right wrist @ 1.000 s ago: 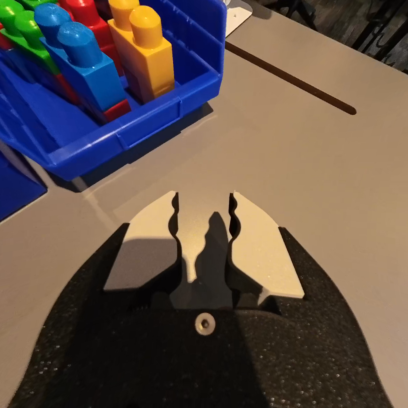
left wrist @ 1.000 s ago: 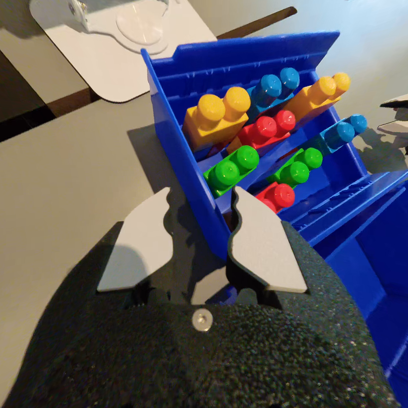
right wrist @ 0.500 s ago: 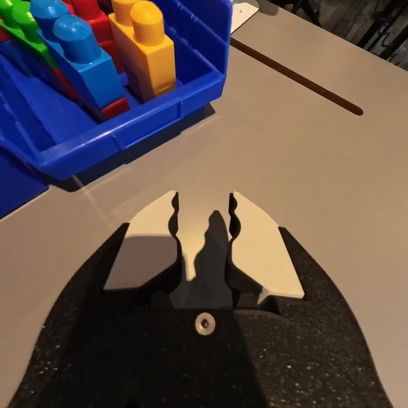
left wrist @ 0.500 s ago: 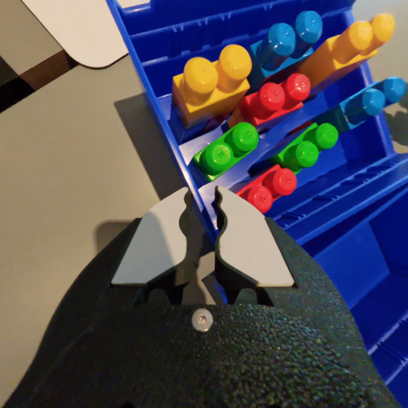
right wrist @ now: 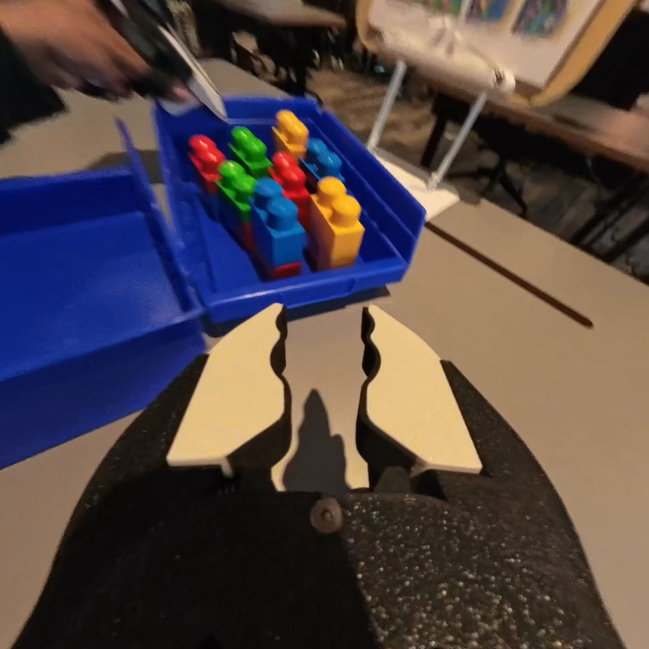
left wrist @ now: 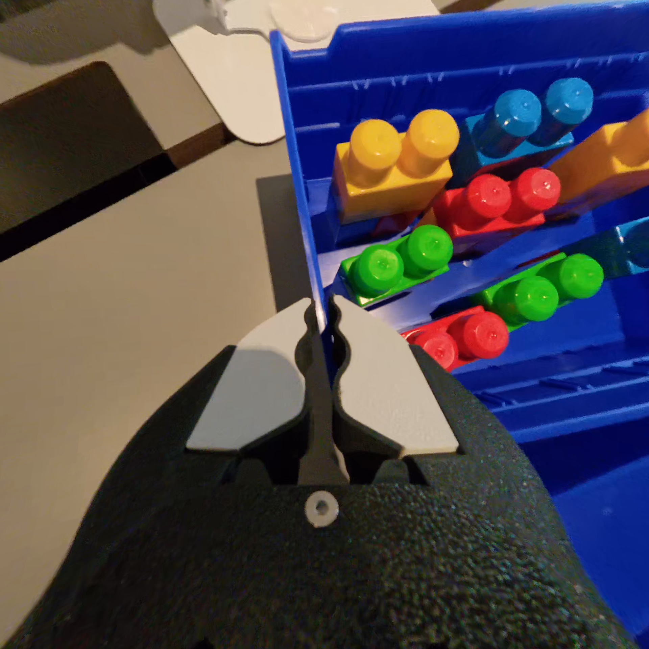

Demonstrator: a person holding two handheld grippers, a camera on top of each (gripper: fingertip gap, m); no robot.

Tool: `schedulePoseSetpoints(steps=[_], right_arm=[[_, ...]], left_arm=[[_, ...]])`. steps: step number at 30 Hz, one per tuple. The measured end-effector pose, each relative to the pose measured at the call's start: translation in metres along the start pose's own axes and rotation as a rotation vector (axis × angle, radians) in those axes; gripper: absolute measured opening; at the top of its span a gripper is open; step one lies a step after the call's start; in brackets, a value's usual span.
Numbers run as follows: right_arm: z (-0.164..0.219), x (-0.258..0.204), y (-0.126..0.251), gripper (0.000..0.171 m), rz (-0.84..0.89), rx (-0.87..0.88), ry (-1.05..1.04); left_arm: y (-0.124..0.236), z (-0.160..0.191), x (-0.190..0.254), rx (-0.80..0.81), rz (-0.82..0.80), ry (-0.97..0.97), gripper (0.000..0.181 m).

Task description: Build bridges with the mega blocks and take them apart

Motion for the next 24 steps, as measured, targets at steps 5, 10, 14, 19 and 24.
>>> schedulePoseSetpoints(steps=[5, 10, 14, 19, 24], right_arm=[[-0.038, -0.048, 0.014, 0.037, -0.065, 0.082, 0.13], [-0.055, -0.102, 0.019, 0.037, -0.175, 0.051, 0.234], [-0.054, -0.141, 0.02, 0.035, -0.259, -0.034, 0.314], [-0.048, -0.161, 0.018, 0.033, -0.309, -0.139, 0.333], [-0.043, -0.154, 0.019, 0.034, -0.245, -0.214, 0.307]], left_arm=[[0.005, 0.001, -0.023, 0.093, 0.011, 0.074, 0.005], [0.013, 0.005, -0.051, 0.177, -0.038, 0.132, 0.004], [0.024, 0.011, -0.072, 0.215, -0.044, 0.183, 0.004], [0.039, 0.024, -0.096, 0.214, -0.06, 0.214, 0.004], [0.055, 0.037, -0.117, 0.212, -0.091, 0.238, 0.004]])
Point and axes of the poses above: each gripper's, where its closed fingertips meet, y back along the fingers, z out of its underside, x = y × z across the jaws, the point moved 4 cm from there along y, back along the fingers, and after that the axes turned 12 degrees about y, right-handed, at the moved point
